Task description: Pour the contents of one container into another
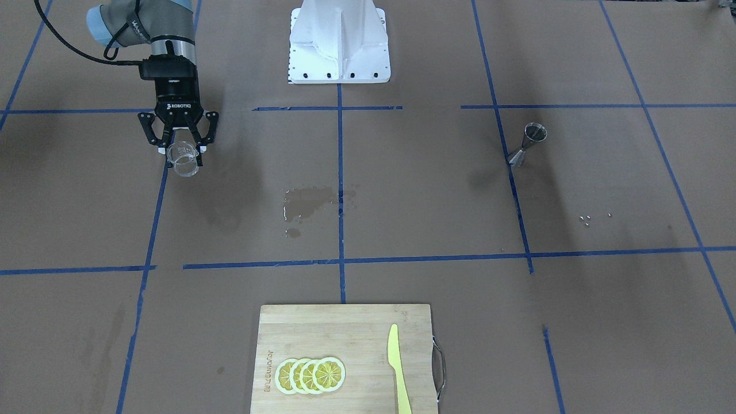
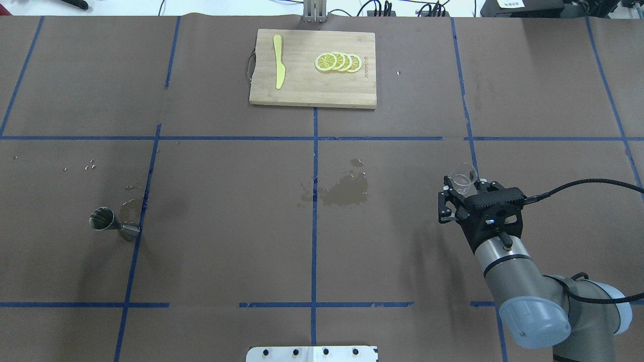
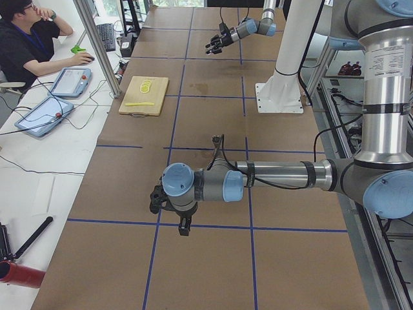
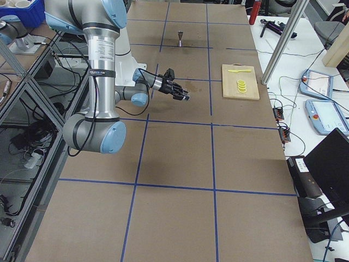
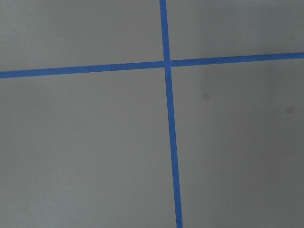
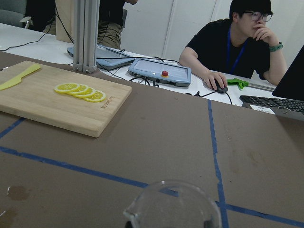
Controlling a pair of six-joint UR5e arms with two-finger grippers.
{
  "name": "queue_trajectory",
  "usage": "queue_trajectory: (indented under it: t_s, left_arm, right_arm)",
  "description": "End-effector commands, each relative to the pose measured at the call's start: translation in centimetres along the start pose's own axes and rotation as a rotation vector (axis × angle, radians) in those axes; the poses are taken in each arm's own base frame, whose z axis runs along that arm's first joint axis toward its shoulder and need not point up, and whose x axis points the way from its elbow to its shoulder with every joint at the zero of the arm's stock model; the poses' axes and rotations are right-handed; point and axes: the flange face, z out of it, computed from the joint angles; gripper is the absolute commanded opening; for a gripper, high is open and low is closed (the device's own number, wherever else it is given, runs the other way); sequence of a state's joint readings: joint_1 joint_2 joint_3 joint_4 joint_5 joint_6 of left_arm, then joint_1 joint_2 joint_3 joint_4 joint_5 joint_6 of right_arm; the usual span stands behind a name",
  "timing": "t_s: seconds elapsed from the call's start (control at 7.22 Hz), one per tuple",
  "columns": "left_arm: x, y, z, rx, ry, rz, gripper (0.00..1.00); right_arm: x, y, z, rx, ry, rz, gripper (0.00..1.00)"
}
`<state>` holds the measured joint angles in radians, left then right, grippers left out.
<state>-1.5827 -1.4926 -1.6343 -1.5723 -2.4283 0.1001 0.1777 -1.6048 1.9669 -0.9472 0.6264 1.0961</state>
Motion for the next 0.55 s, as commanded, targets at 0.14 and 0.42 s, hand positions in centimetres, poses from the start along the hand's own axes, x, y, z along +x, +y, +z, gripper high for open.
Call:
queue_trajectory:
  t_s: [0.14, 0.42]
  left_arm:
    - [0.0, 0.0, -0.1, 0.002, 0.0, 0.003, 1.0]
    - [0.0, 0.1, 0.0, 0.001, 0.0, 0.003, 1.0]
  right_arm:
    - [1.0, 2.1, 0.4, 0.031, 0.038, 0.034, 0.0]
    - [2.7, 4.5, 0.8, 0.045, 0.029, 0.09, 0.0]
